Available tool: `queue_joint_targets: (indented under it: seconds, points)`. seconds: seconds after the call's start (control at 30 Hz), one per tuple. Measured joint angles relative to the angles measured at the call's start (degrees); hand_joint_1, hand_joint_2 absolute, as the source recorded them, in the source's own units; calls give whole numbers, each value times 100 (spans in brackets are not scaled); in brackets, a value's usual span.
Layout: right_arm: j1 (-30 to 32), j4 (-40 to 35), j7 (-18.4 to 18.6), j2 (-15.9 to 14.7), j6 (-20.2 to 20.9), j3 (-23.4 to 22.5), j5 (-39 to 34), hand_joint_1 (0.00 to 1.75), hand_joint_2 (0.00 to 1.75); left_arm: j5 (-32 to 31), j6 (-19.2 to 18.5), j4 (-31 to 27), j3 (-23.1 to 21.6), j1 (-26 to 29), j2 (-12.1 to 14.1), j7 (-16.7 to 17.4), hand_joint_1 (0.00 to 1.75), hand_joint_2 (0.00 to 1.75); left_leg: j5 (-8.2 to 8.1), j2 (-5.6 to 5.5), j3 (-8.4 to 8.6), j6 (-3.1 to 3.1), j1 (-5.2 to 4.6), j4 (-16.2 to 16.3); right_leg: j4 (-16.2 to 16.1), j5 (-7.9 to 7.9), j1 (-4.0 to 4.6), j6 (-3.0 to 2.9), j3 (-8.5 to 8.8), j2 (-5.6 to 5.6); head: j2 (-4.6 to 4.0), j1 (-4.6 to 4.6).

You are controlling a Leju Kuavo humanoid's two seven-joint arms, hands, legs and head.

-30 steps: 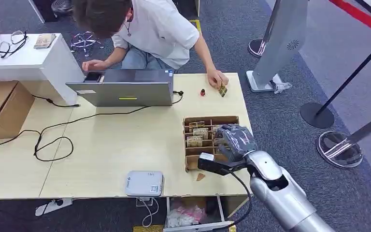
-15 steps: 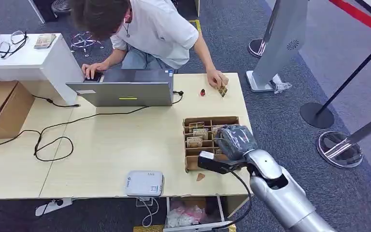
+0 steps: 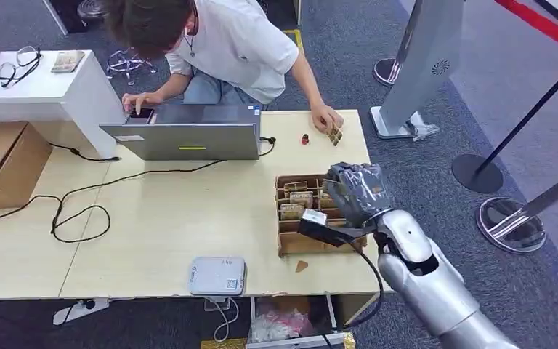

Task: Pass the card to the sensor for recognition and then transmit it.

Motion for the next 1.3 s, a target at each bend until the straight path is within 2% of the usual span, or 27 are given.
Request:
queue_joint_targets:
  seconds: [0.2,0.3,0.47,0.67,0.87,1.0,1.13,1.3]
  points:
    - [-391,-326,-227,9,-669,-147,70,175,175,-30,7,0,0,-6,-6,-44,0,0,0,1,0,0,1,0,1,1,0,0,1,1,0,2]
    - [-625,-304,-330,118,-987,-149,138,175,175,-50,15,0,-4,-14,-11,-44,0,0,1,1,-1,0,1,0,2,1,0,0,1,2,0,0]
    - [-1148,249,-396,586,-1601,-114,352,175,175,-129,37,0,-20,-88,-22,44,0,0,3,5,1,-2,2,0,5,1,1,-2,1,6,0,2]
    - [-1838,1601,-505,1397,-2217,-31,424,175,175,-201,63,0,-57,-130,-37,79,0,0,8,6,6,-9,4,0,11,4,2,-6,0,9,0,0]
    - [-2356,3021,-481,2109,-2379,24,460,175,175,-260,68,0,-153,-165,-37,155,0,0,12,-1,3,-10,4,0,12,4,2,-6,-1,3,0,0]
    - [-2598,3714,-531,2468,-2381,26,374,175,175,-245,87,0,-157,-167,-35,164,0,0,12,-1,2,-11,4,0,11,4,2,-6,-1,3,0,2]
    - [-2727,4098,-461,2726,-2385,30,490,175,175,-223,94,0,-157,-160,-28,166,0,0,12,-1,1,-11,3,0,10,4,2,-6,-1,3,0,0]
    - [-2826,4362,-407,2883,-2389,30,536,175,175,-223,87,0,-157,-158,-26,166,0,0,12,-2,2,-10,3,0,9,4,2,-6,-1,2,0,0]
